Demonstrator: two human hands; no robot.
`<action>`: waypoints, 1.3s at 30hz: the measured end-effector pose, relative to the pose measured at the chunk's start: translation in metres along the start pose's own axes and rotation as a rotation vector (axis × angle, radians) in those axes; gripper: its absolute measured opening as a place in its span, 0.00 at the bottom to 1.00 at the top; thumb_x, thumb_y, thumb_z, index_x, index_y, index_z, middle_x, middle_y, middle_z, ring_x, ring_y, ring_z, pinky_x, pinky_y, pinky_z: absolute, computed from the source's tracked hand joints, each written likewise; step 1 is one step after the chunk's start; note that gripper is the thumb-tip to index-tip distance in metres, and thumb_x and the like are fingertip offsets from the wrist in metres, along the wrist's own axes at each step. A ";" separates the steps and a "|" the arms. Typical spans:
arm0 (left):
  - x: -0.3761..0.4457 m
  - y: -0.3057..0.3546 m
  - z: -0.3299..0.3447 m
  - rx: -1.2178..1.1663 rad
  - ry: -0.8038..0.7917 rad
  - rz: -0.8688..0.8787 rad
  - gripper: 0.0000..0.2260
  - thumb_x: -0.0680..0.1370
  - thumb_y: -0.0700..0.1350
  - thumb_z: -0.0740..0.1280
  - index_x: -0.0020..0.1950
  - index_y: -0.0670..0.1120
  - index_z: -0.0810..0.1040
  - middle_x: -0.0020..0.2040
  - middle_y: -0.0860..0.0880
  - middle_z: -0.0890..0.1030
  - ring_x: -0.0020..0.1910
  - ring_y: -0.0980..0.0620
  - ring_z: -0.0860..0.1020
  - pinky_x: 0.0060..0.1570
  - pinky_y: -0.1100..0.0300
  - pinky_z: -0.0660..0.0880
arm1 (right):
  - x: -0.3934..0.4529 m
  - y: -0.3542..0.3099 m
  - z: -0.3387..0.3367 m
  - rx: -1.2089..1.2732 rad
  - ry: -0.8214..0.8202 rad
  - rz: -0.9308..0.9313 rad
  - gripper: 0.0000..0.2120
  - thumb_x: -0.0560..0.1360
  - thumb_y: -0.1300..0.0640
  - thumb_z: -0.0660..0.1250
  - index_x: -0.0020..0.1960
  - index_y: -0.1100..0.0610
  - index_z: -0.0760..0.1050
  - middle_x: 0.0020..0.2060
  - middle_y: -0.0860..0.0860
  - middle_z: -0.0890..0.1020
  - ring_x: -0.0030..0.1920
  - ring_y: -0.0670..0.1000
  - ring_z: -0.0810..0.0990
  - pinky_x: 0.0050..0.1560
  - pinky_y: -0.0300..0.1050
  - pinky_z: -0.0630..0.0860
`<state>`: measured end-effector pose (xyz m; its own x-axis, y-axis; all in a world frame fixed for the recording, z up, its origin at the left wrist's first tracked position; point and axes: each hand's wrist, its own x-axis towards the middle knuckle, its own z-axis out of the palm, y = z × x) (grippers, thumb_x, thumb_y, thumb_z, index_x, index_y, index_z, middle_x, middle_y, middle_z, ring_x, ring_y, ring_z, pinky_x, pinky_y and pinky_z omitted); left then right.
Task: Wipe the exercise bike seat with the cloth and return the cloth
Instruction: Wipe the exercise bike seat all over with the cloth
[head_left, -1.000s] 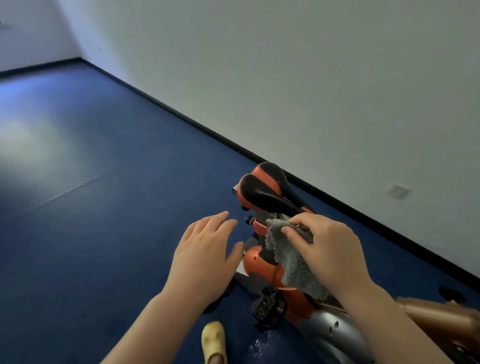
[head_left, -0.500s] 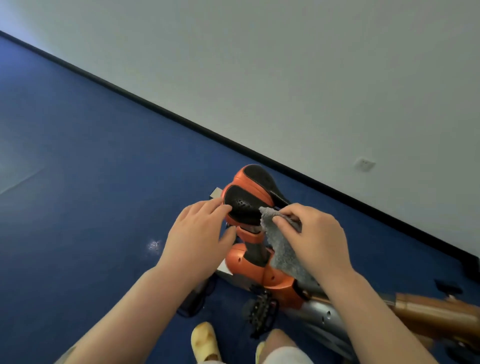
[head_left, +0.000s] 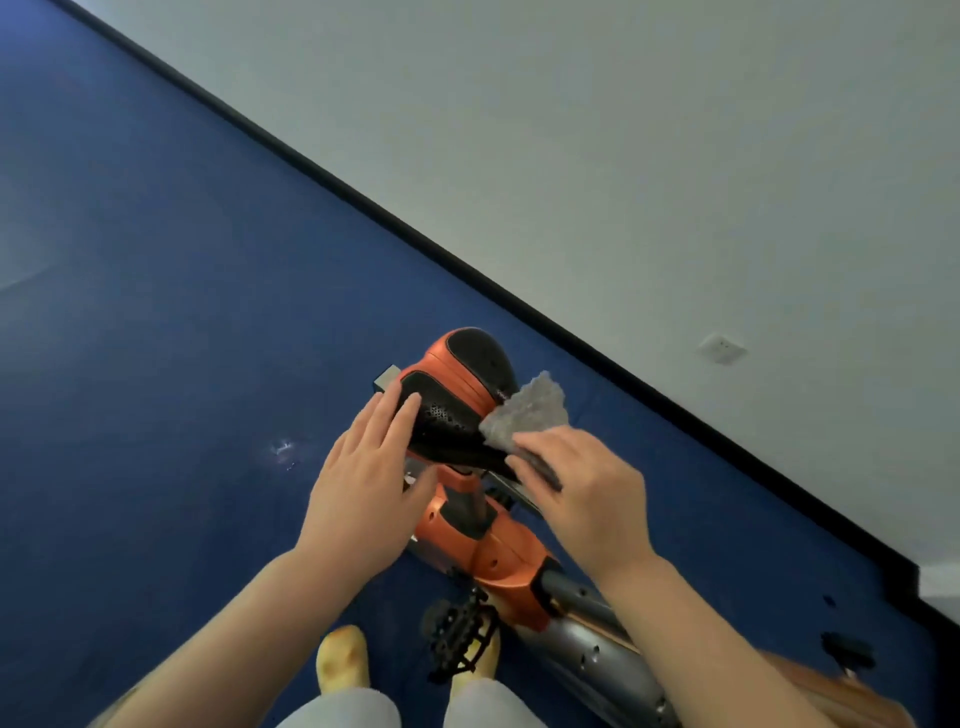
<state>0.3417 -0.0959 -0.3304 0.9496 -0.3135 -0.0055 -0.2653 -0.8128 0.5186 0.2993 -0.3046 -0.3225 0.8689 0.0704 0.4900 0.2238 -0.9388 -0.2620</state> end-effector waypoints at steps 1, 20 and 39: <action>-0.001 0.000 0.006 0.002 -0.005 -0.015 0.30 0.77 0.54 0.60 0.76 0.52 0.52 0.77 0.55 0.49 0.76 0.54 0.48 0.72 0.55 0.50 | -0.011 0.005 0.013 -0.021 -0.097 -0.047 0.09 0.72 0.53 0.74 0.51 0.53 0.82 0.43 0.47 0.83 0.43 0.48 0.82 0.37 0.42 0.78; -0.011 0.010 0.038 -0.010 0.047 -0.128 0.33 0.77 0.55 0.59 0.76 0.56 0.44 0.76 0.59 0.41 0.75 0.58 0.39 0.74 0.55 0.47 | -0.010 0.015 0.057 -0.196 -0.443 -0.102 0.29 0.80 0.49 0.54 0.78 0.54 0.53 0.76 0.53 0.60 0.77 0.53 0.56 0.74 0.57 0.57; -0.013 0.005 0.049 -0.077 0.118 -0.197 0.32 0.77 0.49 0.61 0.74 0.62 0.46 0.76 0.61 0.47 0.74 0.61 0.43 0.74 0.52 0.51 | -0.017 0.042 0.051 -0.172 -0.527 -0.268 0.29 0.78 0.51 0.52 0.78 0.53 0.52 0.76 0.52 0.59 0.76 0.52 0.58 0.74 0.57 0.58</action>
<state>0.3200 -0.1203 -0.3695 0.9958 -0.0898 -0.0155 -0.0641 -0.8113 0.5811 0.3163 -0.3284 -0.3843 0.9034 0.4276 0.0314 0.4284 -0.9032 -0.0269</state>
